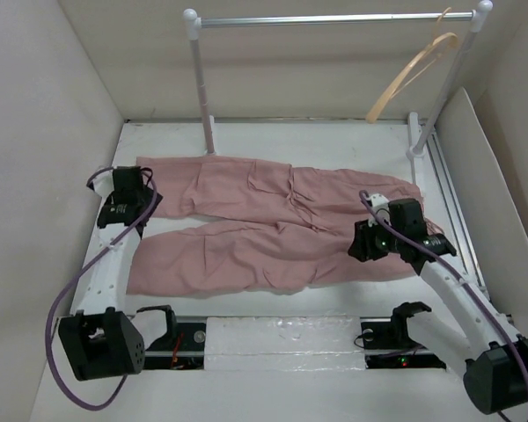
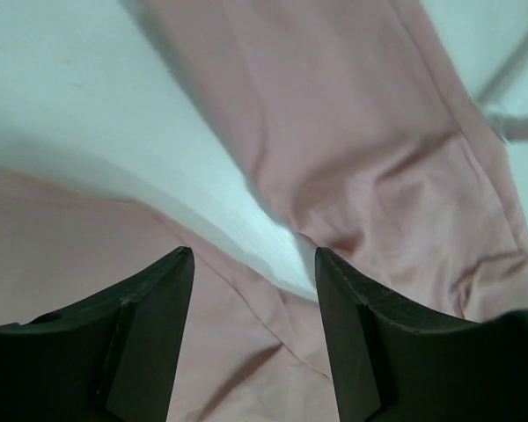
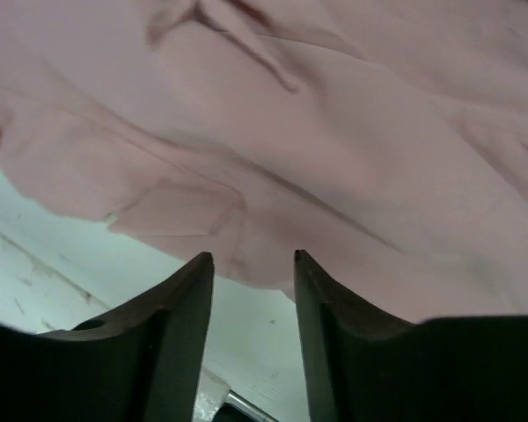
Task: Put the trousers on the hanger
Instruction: Flatten out the trousers at the center of the board.
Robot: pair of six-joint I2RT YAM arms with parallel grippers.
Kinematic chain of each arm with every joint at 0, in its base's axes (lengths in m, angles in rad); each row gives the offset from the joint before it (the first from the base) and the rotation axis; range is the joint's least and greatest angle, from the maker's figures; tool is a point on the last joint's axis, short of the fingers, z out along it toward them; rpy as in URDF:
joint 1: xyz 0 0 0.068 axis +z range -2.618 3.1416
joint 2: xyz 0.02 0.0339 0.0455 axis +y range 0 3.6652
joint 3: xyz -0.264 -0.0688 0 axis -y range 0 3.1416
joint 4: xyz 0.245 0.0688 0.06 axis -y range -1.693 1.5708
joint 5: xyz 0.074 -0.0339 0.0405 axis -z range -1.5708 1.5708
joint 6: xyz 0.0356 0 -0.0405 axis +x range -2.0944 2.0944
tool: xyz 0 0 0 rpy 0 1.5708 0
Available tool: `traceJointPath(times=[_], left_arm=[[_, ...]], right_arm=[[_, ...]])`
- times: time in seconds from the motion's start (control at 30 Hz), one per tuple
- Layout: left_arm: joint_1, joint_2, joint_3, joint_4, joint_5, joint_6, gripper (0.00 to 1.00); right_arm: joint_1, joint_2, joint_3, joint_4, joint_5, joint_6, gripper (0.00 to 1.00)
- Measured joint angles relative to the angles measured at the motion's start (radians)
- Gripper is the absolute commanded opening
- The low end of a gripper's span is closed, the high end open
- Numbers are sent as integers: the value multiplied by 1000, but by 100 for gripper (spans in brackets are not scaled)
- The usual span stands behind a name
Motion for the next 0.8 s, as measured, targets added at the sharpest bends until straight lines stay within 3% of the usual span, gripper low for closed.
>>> traceJointPath(times=[0.07,0.2,0.47,0.5,0.53,0.6,0.63,0.8], left_arm=[[80,14,-18,-3,-2,-10,55],[214,139,-78,1,2,-11,58],[214,408,-72,17,12,-6,56],[214,418,-65,21,12,-5,52],[214,427,-56,26,11,-3,40],[214,449,-36,42,3,1,24],[214,462,-29,50,0,5,0],[214,488,-26,50,-26,14,0]], right_arm=[[52,22,22,-1,-16,-35,58],[154,24,60,5,-38,-77,62],[271,12,64,10,-47,-99,64],[275,12,64,10,-47,-99,64],[276,11,64,9,-47,-98,64],[277,6,64,9,-44,-97,64],[277,5,64,9,-43,-97,64],[277,-18,64,9,-21,-97,65]])
